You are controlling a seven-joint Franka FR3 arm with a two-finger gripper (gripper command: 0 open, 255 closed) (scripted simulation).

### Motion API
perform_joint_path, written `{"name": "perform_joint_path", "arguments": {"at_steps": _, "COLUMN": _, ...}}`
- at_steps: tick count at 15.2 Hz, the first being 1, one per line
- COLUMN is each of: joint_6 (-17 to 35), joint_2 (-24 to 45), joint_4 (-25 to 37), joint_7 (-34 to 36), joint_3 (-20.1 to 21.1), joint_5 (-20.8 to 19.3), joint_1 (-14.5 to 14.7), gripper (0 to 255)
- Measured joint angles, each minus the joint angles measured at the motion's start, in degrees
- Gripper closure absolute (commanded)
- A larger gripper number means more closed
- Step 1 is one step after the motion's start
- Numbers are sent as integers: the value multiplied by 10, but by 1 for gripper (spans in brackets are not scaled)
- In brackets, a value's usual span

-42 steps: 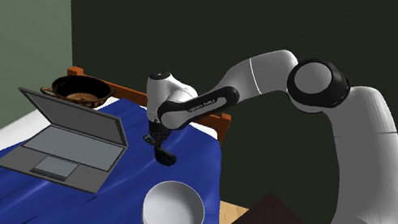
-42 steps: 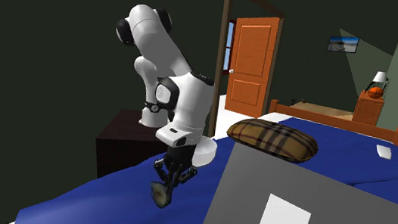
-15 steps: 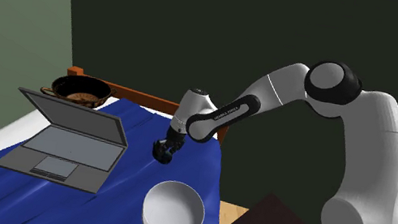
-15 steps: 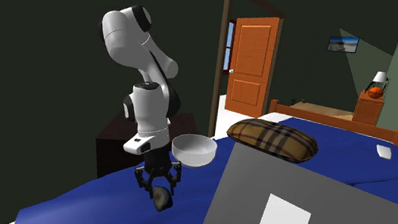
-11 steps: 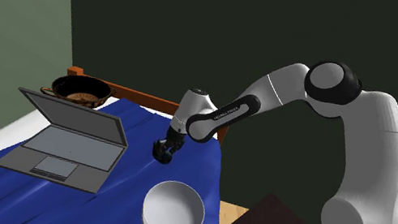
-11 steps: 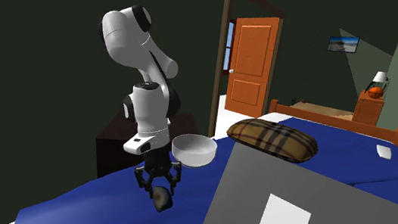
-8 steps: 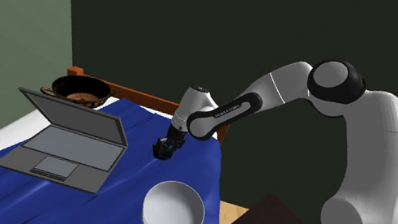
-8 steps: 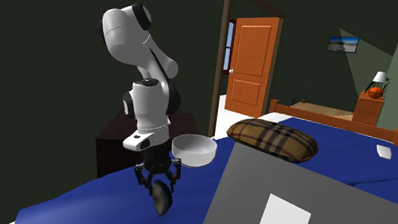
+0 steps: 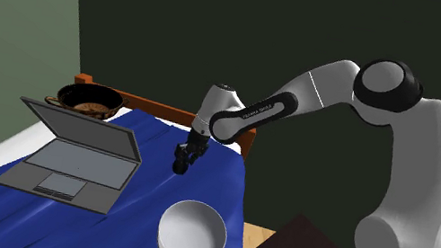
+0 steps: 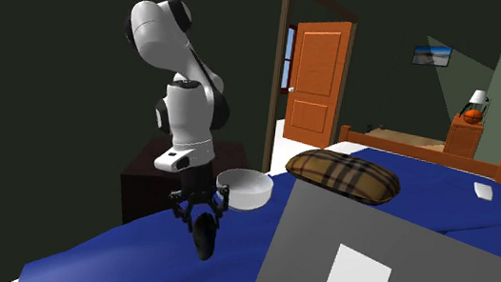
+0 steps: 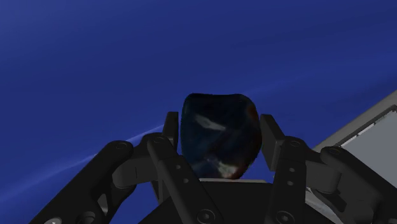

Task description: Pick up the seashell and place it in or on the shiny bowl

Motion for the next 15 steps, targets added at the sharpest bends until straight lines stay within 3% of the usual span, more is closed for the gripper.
{"name": "perform_joint_path", "arguments": {"at_steps": 15, "joint_6": -73, "joint_2": -75, "joint_4": -3, "joint_7": -31, "joint_3": 83, "joint_5": 69, "joint_1": -61, "gripper": 255}}
